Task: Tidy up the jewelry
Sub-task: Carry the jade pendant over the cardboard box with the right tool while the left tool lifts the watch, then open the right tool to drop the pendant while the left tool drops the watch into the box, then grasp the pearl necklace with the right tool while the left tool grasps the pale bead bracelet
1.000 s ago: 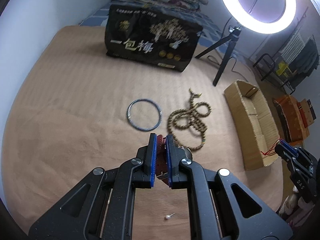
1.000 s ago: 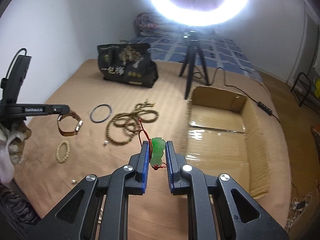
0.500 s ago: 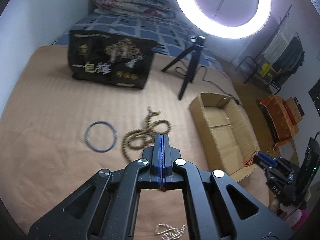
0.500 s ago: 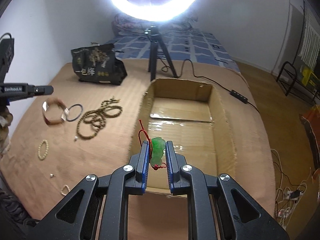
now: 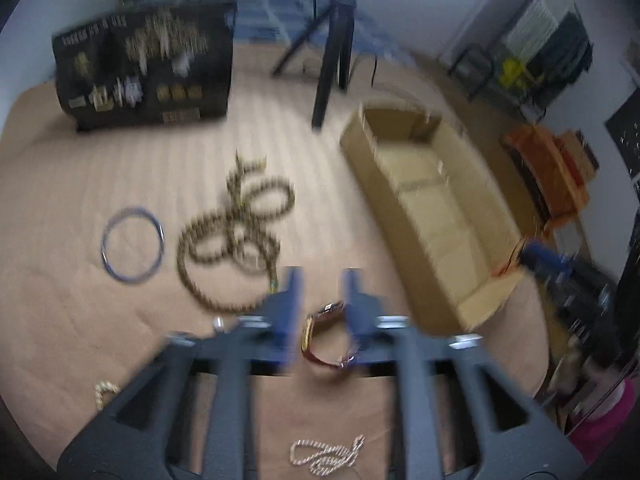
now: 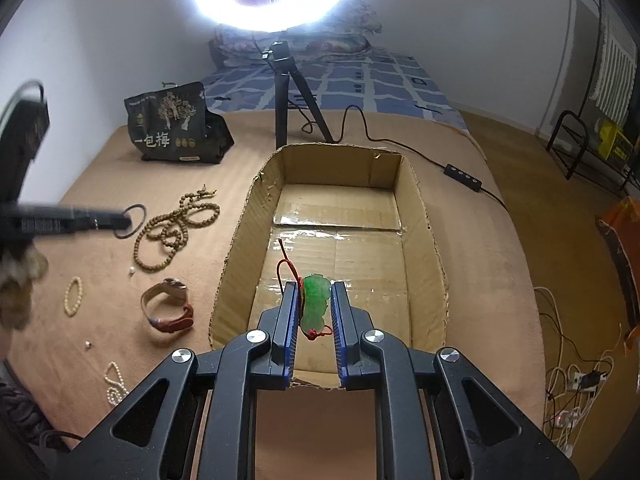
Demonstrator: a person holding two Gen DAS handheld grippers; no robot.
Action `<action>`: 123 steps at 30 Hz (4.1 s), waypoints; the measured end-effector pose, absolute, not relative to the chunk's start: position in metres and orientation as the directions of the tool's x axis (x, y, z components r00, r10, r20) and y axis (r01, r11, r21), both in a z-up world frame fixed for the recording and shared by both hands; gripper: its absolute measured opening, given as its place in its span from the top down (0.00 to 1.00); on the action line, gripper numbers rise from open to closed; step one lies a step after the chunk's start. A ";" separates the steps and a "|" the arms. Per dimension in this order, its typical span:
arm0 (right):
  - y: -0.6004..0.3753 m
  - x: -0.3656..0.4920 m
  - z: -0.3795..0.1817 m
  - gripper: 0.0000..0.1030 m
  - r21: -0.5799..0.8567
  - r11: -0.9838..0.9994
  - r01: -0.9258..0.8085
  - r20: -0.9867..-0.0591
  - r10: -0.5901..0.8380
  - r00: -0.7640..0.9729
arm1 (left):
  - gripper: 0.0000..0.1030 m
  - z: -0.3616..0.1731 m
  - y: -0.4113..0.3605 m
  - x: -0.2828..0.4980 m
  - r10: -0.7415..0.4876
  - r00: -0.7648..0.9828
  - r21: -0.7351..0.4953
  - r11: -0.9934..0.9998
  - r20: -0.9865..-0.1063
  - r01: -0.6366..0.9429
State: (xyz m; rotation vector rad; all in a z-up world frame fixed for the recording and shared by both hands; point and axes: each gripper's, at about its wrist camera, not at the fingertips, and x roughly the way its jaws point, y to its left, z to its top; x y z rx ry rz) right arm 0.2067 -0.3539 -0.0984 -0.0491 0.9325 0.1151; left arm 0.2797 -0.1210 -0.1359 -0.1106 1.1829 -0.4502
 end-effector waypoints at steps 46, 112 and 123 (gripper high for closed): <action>-0.380 0.222 -0.118 0.86 0.024 0.999 -0.043 -0.833 0.044 0.551 | 0.44 -0.109 -0.213 0.295 -0.353 0.478 -0.160 0.903 -0.805 0.398; -0.213 0.104 -0.147 0.32 0.046 0.906 -0.420 -0.856 0.253 0.451 | 0.29 -0.140 0.047 0.183 -0.120 0.444 -0.078 0.990 -0.888 0.114; -0.195 0.110 -0.179 0.31 0.072 0.891 -0.449 -0.882 0.267 0.389 | 0.59 -0.208 0.084 0.202 -0.130 0.258 -0.140 0.990 -0.957 -0.020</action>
